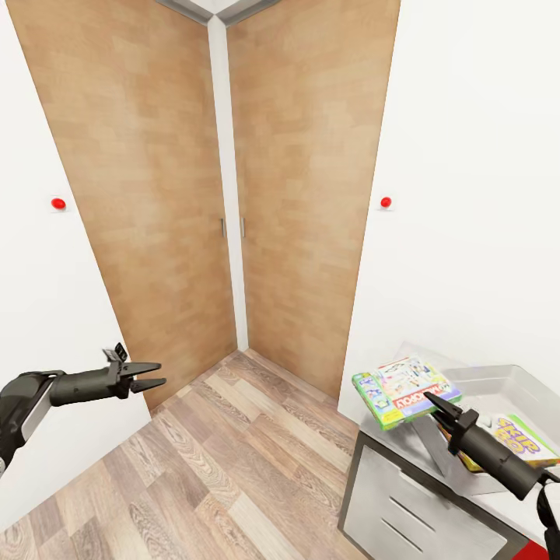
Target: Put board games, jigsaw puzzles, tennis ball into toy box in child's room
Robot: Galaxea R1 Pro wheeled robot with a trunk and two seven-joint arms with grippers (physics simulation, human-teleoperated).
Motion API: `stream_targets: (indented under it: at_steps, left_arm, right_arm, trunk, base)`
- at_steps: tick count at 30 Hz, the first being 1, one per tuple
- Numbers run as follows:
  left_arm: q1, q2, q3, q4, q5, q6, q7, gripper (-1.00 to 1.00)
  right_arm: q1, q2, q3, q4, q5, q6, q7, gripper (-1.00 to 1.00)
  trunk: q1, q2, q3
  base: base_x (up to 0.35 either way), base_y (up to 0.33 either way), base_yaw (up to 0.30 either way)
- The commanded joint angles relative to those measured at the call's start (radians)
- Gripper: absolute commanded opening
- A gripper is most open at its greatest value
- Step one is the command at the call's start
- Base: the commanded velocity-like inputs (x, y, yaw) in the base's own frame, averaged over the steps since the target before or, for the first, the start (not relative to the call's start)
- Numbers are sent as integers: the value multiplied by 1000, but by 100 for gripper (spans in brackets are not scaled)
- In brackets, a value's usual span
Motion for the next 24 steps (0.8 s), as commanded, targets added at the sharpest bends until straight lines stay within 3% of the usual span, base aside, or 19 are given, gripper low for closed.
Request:
stream_targets:
  at_steps: [1, 12, 24]
  left_arm:
    - [-1, -1, -4, 0, 2, 11, -5, 100]
    - [-1, -6, -4, 0, 0, 11, -5, 100]
    - [-1, -5, -4, 0, 0, 11, -5, 100]
  right_arm:
    - [4, 2, 4, 6, 15, 6, 15, -100]
    - [-10, 20, 59, -8, 7, 6, 5, -100]
    - [-10, 17, 60, -6, 7, 6, 5, -100]
  trunk:
    - [1, -2, -2]
    - [1, -2, -2]
    - [1, -2, -2]
  base:
    - [0, 0, 0]
    - [0, 0, 0]
    - [21, 0, 0]
